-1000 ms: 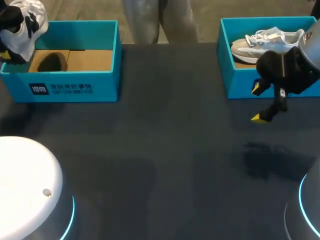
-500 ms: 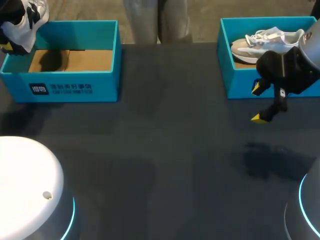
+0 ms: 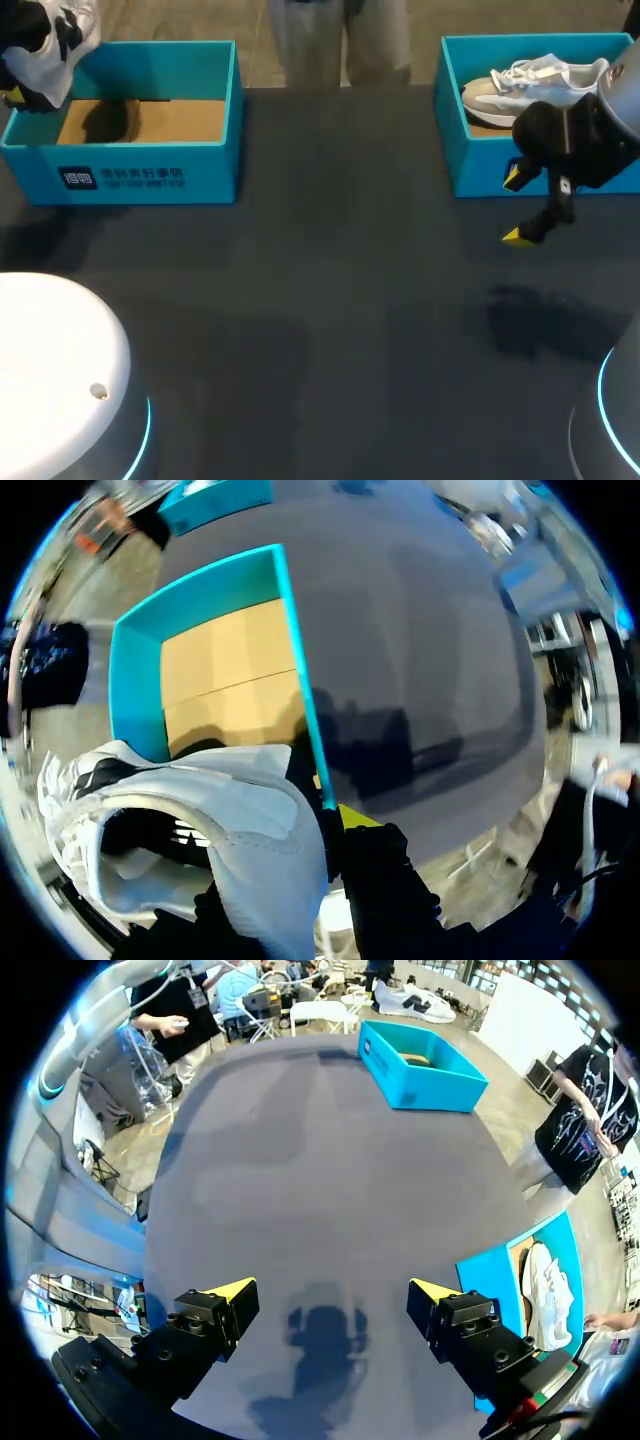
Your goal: Take the shoe out of the shoebox, open the shoe tongue, remove and reinsert the insole, then place the shoe into the shoebox
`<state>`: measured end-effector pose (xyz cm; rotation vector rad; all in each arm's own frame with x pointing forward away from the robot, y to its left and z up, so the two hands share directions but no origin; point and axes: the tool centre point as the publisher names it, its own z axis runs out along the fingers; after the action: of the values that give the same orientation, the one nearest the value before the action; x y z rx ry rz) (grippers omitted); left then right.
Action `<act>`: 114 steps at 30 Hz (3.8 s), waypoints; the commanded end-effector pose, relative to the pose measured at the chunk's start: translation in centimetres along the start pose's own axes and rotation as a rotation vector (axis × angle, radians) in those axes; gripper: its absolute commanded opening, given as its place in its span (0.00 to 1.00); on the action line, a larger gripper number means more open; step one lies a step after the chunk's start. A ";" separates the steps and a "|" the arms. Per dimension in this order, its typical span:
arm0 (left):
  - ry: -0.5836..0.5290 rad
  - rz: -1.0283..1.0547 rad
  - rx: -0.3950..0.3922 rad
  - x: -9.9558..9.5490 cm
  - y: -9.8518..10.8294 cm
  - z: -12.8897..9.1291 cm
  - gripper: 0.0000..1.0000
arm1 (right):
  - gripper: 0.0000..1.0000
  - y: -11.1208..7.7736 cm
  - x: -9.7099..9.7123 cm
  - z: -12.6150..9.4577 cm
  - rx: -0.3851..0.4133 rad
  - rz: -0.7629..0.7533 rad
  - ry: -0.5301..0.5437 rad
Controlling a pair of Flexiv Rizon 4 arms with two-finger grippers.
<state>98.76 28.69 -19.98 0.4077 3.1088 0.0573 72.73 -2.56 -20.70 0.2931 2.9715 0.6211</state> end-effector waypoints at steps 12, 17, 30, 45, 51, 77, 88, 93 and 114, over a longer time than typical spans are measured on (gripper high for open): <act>-0.030 0.922 -0.146 -2.1 3.3 -0.9 0.00 | 1.00 0.0 0.1 0.1 0.002 0.001 -0.002; -0.015 1.191 -0.158 -3.2 4.0 -1.1 0.00 | 1.00 0.0 0.1 0.1 0.002 0.001 -0.002; -0.040 1.479 -0.286 -3.5 3.7 -2.0 0.00 | 1.00 0.0 0.1 0.1 0.002 0.001 -0.002; -0.040 1.479 -0.286 -3.5 3.7 -2.0 0.00 | 1.00 0.0 0.1 0.1 0.002 0.001 -0.002; -0.040 1.479 -0.286 -3.5 3.7 -2.0 0.00 | 1.00 0.0 0.1 0.1 0.002 0.001 -0.002; -0.039 1.363 -0.134 -7.2 3.7 3.1 0.00 | 1.00 0.0 0.1 0.1 0.002 0.001 -0.002; -0.009 1.376 -0.109 -6.9 3.6 6.3 0.00 | 1.00 0.0 0.1 0.1 0.002 0.001 -0.002; -0.012 1.371 -0.111 -6.4 3.1 7.5 0.00 | 1.00 0.0 0.1 0.1 0.002 0.001 -0.002; 0.037 1.366 -0.081 -6.1 2.8 13.4 0.00 | 1.00 0.0 0.1 0.1 0.002 0.001 -0.002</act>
<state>104.89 30.17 -32.40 2.3103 2.1834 0.1817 72.73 -2.56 -20.70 0.2932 2.9714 0.6211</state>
